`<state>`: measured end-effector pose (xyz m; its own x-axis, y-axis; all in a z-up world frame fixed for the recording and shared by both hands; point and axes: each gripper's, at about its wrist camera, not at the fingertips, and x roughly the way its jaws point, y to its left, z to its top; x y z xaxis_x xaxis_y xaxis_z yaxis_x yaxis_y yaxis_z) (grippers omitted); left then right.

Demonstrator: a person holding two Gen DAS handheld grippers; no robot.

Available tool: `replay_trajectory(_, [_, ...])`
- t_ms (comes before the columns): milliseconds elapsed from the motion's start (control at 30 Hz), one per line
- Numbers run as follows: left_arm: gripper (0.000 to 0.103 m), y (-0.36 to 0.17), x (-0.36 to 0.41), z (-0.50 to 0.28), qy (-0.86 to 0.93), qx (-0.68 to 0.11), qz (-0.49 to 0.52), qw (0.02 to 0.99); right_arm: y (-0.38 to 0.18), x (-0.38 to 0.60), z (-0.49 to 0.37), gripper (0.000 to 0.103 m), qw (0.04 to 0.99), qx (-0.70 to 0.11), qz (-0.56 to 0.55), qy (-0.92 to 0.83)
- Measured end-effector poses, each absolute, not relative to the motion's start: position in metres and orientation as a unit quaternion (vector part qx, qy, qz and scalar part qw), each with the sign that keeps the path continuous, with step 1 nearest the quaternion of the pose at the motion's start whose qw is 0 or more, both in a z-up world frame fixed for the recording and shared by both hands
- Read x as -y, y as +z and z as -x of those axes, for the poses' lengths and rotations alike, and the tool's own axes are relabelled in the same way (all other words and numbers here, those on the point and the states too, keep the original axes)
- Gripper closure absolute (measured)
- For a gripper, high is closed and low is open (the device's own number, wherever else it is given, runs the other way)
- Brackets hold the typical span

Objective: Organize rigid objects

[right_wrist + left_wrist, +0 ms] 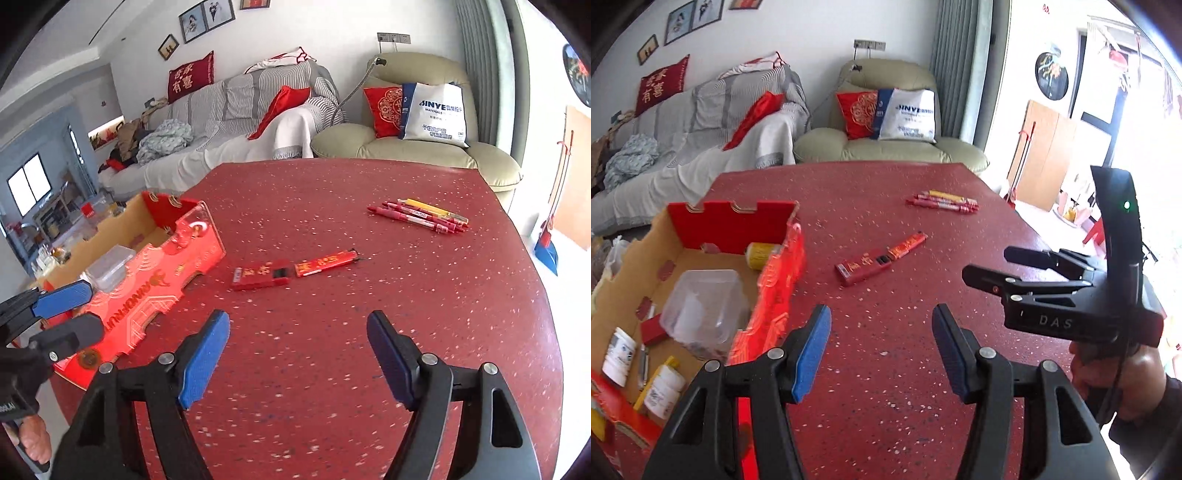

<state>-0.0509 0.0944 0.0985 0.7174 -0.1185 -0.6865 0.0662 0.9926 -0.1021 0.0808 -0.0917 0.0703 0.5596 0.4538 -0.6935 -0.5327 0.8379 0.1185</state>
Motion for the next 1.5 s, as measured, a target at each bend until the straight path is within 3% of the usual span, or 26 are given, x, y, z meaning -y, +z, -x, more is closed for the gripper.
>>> replay_trajectory(267, [0.042,0.049,-0.076,-0.023,-0.006,-0.427,0.05,0.903,0.034,0.094,-0.144,0.025,0.859,-0.393,0.102,0.313])
replay_trajectory(467, [0.041,0.033,-0.062,-0.062,-0.006,-0.427,-0.024,0.904,0.017,0.07,-0.165,0.025,0.799,-0.338,0.247,0.432])
replay_trajectory(567, [0.035,0.029,-0.06,-0.072,-0.02,-0.42,-0.055,0.906,0.012,0.061,-0.178,0.025,0.757,-0.324,0.286,0.491])
replay_trajectory(1067, [0.025,0.007,-0.082,-0.101,-0.04,-0.439,-0.029,0.897,-0.011,0.037,-0.235,0.025,0.647,-0.341,0.308,0.608])
replay_trajectory(1100, [0.028,0.007,-0.081,-0.101,-0.048,-0.439,-0.029,0.897,-0.011,0.037,-0.234,0.026,0.65,-0.344,0.305,0.605])
replay_trajectory(1233, [0.051,0.008,-0.074,-0.092,-0.064,-0.43,-0.043,0.9,-0.009,0.044,-0.222,0.073,0.657,-0.344,0.306,0.597])
replay_trajectory(1400, [0.059,0.009,-0.066,-0.09,-0.067,-0.428,-0.055,0.9,-0.01,0.06,-0.206,0.078,0.681,-0.347,0.295,0.574])
replay_trajectory(1467, [0.058,0.01,-0.062,-0.092,-0.062,-0.426,-0.065,0.9,-0.01,0.067,-0.196,0.078,0.694,-0.348,0.289,0.56])
replay_trajectory(1500, [0.05,0.009,-0.06,-0.095,-0.059,-0.425,-0.069,0.9,-0.011,0.07,-0.192,0.078,0.703,-0.348,0.286,0.551])
